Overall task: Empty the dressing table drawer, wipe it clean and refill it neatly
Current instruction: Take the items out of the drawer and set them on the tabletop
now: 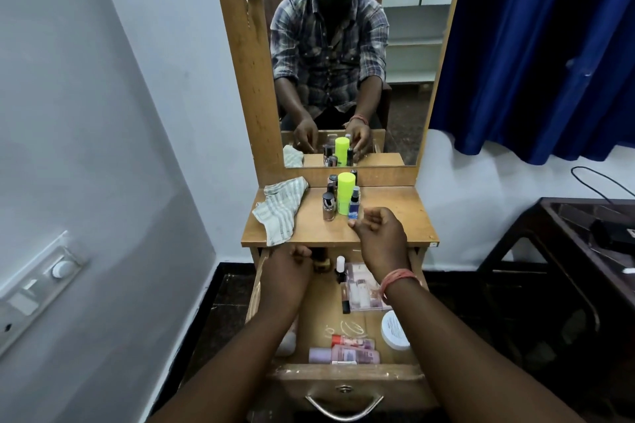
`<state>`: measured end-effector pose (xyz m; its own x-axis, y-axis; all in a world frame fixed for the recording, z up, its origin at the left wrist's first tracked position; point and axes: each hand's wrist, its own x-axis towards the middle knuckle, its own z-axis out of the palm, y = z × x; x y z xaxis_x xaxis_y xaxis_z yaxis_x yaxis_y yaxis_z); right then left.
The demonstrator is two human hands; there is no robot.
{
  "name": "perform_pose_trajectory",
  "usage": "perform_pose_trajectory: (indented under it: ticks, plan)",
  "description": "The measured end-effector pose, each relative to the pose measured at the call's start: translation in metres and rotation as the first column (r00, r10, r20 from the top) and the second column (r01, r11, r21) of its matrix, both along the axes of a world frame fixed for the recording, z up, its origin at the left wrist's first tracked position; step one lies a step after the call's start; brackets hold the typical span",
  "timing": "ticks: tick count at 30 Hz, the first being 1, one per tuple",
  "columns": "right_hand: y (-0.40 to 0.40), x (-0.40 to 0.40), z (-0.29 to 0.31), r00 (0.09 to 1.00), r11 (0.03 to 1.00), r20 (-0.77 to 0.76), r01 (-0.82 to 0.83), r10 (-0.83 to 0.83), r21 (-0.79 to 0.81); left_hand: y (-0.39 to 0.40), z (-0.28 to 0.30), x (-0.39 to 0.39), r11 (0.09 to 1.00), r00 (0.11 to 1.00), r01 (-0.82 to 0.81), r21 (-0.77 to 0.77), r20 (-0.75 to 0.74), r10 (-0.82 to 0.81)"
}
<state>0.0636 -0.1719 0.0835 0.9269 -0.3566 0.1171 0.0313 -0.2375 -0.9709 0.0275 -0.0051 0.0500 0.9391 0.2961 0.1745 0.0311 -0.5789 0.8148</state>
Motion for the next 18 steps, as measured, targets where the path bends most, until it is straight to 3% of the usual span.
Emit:
perform_pose_trajectory:
  ticks: [3, 6, 11, 18]
  plan:
    - [0.004, -0.022, -0.006, 0.998, 0.998, 0.058, 0.041, -0.038, -0.053, 0.001, -0.005, -0.006, 0.986, 0.999, -0.003, 0.168, -0.036, 0.010]
    - [0.003, -0.036, -0.023, 1.000, 0.965, -0.015, -0.017, 0.014, -0.261, 0.002, -0.012, -0.003, 0.967, 0.998, 0.003, 0.254, -0.065, 0.014]
    - [0.014, -0.025, -0.059, 0.945, 0.859, -0.303, -0.257, 0.126, -0.442, -0.001, -0.030, 0.011, 0.957, 0.989, 0.009, 0.290, -0.143, 0.034]
    - [0.032, -0.012, -0.065, 0.946, 0.869, -0.322, -0.190, 0.037, -0.457, -0.010, -0.028, 0.019, 0.959, 0.986, -0.014, 0.283, -0.155, 0.060]
